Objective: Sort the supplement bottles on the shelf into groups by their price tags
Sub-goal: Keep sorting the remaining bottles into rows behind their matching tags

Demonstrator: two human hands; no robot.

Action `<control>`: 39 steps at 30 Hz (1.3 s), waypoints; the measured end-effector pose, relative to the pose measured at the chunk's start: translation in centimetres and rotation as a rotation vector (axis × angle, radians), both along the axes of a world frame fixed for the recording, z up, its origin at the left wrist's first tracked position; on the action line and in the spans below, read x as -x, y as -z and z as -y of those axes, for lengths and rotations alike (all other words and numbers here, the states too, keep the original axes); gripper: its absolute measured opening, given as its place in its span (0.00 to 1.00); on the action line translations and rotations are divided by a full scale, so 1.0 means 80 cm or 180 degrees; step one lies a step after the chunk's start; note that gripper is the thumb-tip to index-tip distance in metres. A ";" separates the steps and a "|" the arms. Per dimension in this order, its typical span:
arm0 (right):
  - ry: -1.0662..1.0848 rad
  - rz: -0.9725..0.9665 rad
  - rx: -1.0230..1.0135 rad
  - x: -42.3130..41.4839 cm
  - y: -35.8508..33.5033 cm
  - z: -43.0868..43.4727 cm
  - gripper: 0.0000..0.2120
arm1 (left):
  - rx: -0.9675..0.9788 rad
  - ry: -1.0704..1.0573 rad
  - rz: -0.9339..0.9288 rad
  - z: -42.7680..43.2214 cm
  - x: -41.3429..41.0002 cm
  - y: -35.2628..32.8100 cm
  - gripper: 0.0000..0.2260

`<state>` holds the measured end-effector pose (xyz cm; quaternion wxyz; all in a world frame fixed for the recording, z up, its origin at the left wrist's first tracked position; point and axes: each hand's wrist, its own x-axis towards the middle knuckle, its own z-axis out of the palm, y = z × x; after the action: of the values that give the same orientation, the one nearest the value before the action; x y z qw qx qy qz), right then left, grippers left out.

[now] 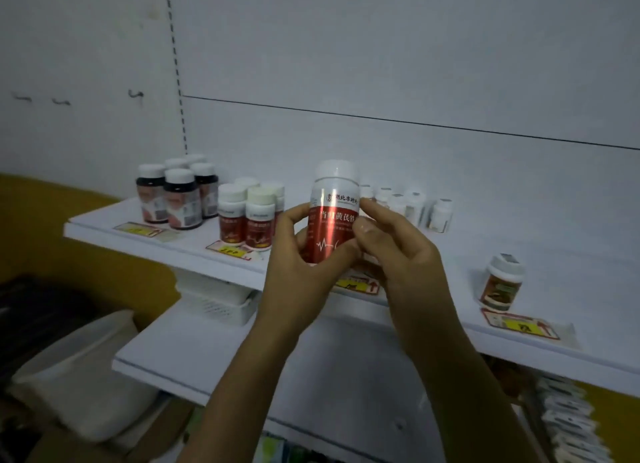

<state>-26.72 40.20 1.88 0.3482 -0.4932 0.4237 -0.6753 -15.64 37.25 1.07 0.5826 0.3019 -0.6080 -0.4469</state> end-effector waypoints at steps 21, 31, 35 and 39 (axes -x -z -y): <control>-0.0328 -0.0007 -0.0237 -0.118 0.025 0.089 0.23 | -0.0252 -0.0165 0.0329 0.052 -0.139 0.038 0.25; 0.0386 -0.0522 0.0181 -0.097 -0.056 0.210 0.15 | 0.0470 -0.0270 0.0896 0.183 -0.134 -0.016 0.23; 0.0630 -0.0506 0.0084 -0.091 -0.098 0.258 0.19 | 0.0558 -0.0497 0.0832 0.235 -0.144 -0.015 0.20; 0.0754 -0.0498 -0.0041 -0.084 -0.128 0.310 0.19 | 0.0372 -0.0585 0.0806 0.287 -0.147 0.001 0.20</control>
<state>-19.96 15.40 12.15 0.2351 -0.4886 0.5091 -0.6684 -3.89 14.32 0.99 0.5563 0.3757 -0.6714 -0.3140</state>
